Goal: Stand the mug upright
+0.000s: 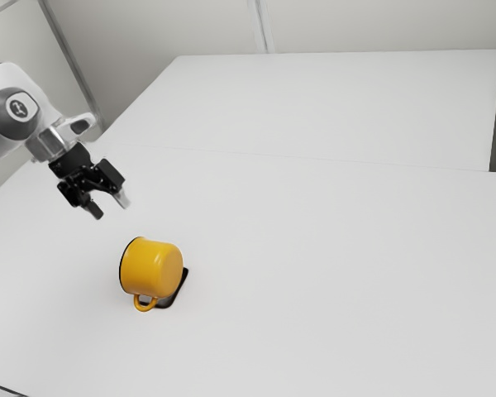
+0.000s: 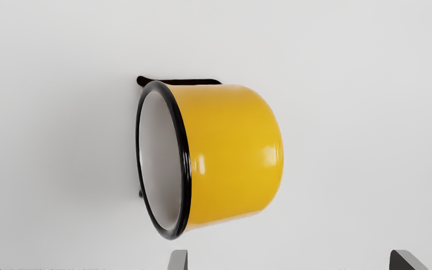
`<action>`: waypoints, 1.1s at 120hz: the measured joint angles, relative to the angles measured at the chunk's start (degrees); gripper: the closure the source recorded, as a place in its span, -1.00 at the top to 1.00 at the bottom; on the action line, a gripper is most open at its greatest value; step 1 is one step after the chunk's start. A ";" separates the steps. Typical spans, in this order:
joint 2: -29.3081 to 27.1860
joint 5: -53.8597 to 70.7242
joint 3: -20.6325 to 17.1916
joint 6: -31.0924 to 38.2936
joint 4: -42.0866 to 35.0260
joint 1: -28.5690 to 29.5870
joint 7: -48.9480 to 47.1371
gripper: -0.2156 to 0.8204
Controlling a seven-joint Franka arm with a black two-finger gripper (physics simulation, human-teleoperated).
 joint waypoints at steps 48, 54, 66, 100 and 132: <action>5.09 -14.27 2.94 0.13 -6.39 5.42 11.37 0.54; 6.62 -15.39 2.96 0.17 -6.31 6.25 13.06 0.54; 8.52 -17.31 2.97 0.32 -6.38 7.47 16.07 0.54; 12.30 -24.56 2.92 0.33 -7.66 9.17 22.12 0.54; 12.75 -29.59 2.41 0.39 -10.41 5.25 23.86 0.25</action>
